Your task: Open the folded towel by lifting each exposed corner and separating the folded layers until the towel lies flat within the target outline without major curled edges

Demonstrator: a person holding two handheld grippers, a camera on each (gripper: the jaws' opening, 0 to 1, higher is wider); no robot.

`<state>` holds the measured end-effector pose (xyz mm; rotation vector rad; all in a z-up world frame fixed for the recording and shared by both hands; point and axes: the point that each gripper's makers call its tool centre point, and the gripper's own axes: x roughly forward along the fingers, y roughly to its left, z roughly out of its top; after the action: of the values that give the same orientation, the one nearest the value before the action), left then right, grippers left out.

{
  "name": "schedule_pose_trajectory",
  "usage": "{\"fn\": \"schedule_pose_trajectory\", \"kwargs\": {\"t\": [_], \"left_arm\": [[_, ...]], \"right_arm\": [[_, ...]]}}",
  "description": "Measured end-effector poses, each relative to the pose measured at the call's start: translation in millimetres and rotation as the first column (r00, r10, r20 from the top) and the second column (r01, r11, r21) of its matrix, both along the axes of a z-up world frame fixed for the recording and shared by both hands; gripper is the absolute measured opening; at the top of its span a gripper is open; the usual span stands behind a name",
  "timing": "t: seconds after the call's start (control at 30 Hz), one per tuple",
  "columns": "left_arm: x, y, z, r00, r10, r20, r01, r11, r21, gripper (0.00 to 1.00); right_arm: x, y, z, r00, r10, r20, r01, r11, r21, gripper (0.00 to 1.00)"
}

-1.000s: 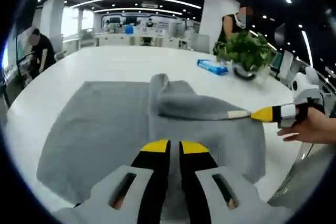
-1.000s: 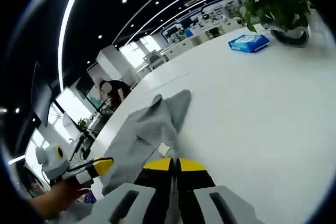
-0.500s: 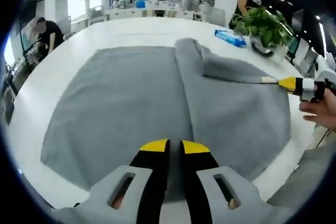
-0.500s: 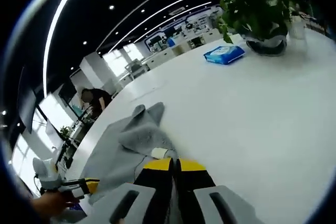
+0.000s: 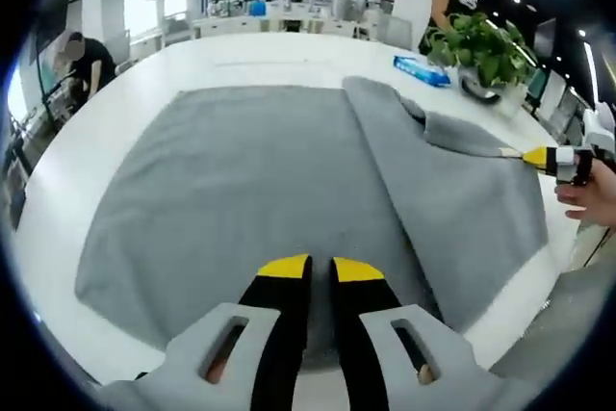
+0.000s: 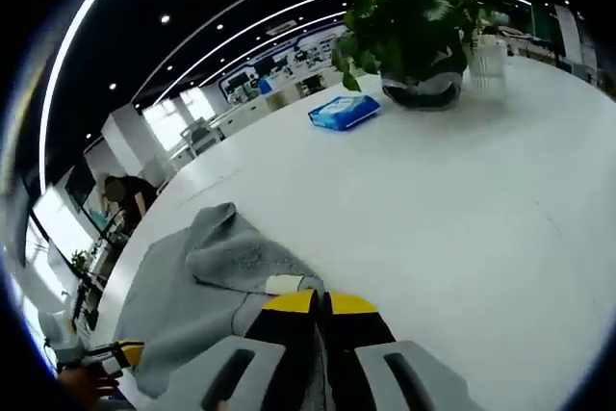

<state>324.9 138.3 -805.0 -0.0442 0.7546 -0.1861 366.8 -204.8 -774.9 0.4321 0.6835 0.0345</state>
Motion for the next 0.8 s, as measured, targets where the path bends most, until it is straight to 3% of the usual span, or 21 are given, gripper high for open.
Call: {"fn": "schedule_pose_trajectory", "kwargs": {"t": [0.47, 0.8], "left_arm": [[-0.3, 0, 0.8, 1.000, 0.002, 0.003, -0.002, 1.000, -0.016, 0.07], [0.7, 2, 0.5, 1.000, 0.020, -0.001, -0.020, 0.999, -0.040, 0.06]], "right_arm": [[-4, -34, 1.7, 0.995, -0.100, 0.010, 0.101, 0.990, -0.100, 0.00], [-8, -53, 5.1, 0.983, -0.183, 0.019, 0.184, 0.978, -0.103, 0.00]]}}
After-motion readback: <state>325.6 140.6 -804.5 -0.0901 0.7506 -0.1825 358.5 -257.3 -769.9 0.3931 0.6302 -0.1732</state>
